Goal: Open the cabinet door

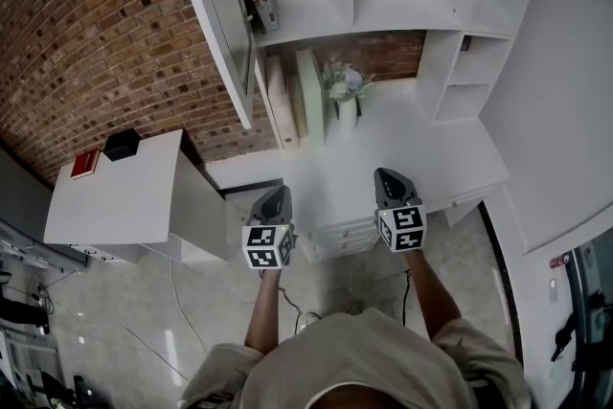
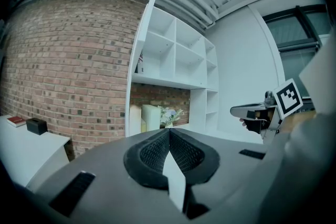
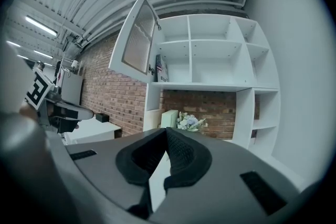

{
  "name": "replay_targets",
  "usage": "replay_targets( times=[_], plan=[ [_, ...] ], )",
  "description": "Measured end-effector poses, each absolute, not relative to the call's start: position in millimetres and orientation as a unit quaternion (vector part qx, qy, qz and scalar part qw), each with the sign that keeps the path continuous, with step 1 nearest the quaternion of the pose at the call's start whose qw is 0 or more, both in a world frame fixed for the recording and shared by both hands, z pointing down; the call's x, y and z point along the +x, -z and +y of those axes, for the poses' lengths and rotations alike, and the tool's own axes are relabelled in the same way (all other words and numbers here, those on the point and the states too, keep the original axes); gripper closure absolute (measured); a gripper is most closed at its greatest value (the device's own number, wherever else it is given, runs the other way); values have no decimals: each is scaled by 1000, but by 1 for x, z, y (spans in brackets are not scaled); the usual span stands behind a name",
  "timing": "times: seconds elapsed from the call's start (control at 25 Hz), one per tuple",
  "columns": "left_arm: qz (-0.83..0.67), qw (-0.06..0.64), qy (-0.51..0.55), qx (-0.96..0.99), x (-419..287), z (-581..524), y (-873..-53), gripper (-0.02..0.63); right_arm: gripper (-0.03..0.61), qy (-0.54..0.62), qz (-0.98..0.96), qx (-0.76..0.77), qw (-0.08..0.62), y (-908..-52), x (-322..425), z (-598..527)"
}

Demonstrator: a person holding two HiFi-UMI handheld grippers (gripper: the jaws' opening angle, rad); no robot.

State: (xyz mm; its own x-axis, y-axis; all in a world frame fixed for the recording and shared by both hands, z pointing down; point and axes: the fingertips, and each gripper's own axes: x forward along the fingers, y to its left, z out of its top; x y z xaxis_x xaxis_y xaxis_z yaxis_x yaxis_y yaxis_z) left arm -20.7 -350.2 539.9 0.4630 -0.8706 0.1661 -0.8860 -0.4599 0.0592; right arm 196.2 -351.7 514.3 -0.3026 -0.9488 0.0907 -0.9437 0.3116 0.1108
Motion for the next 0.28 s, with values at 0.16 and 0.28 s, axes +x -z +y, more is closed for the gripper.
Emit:
replay_targets(
  times=[0.16, 0.28],
  plan=[
    [-514, 69, -58, 853, -19, -353, -541, 588, 566, 15, -807, 586, 71, -516, 197, -353],
    [-514, 70, -57, 853, -18, -355, -543, 588, 566, 11, -807, 586, 71, -519, 199, -354]
  ],
)
